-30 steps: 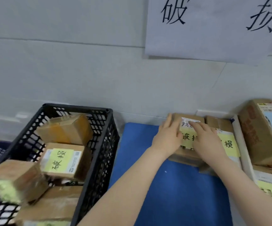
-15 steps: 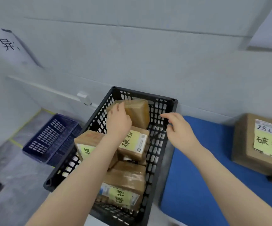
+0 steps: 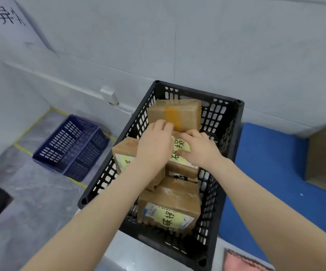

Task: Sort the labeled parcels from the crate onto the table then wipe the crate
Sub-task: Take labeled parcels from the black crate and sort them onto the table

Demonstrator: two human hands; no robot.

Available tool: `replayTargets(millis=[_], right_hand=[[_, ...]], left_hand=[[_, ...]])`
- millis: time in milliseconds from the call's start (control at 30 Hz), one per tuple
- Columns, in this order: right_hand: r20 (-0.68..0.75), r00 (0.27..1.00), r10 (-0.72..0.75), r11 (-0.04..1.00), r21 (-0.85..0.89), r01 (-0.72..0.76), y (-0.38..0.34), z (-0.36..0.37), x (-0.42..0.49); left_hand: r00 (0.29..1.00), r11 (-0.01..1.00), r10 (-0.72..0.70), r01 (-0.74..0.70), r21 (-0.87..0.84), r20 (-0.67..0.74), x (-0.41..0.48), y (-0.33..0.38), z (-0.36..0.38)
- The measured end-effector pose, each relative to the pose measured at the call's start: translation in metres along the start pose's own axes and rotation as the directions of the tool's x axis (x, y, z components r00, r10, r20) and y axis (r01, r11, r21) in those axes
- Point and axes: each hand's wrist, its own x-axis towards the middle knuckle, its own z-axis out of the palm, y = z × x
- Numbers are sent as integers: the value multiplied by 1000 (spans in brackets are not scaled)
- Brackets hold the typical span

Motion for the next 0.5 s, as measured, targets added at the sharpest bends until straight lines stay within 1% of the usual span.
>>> replayTargets(millis=[33,67,100,133,200,267,300,400,433,500], right_hand=[[4,1000,12,1000,-2,-12,3,-2,-2],[14,1000,20,1000,-3,-20,8,-3,-5],[27,999,25,1000,-7,-25,12,-3,-8],[37,999,34,999,-5,-34,15,-4,-12],[42,997,66,998,19,-67,17,-6,-18],[42,997,62,998,11,-62,15,-9,-17],[33,998,50,999,9,-51,14,-10,-16],[40,999,-31,994,108,27,16,-12,-14],[67,996,-67,990,127,58,17,-12,-14],[114,986,-117,988,110,105,18,-12,-15]], left_hand=[[997,998,65,-66,-25,-33,-13,14,1],[994,992,103,-105,-72,-33,-30,30,5],[994,986,105,-104,-129,1,-46,43,10],[996,981,69,-58,-184,52,-60,54,17],[987,968,-75,107,-227,144,-74,64,34],[956,938,-232,269,-219,179,-73,66,44],[943,922,-283,318,-223,176,-71,68,46],[922,897,-366,386,-217,131,-73,83,53],[909,887,-394,415,-201,136,-77,86,57],[877,854,-444,477,-207,185,-83,88,63]])
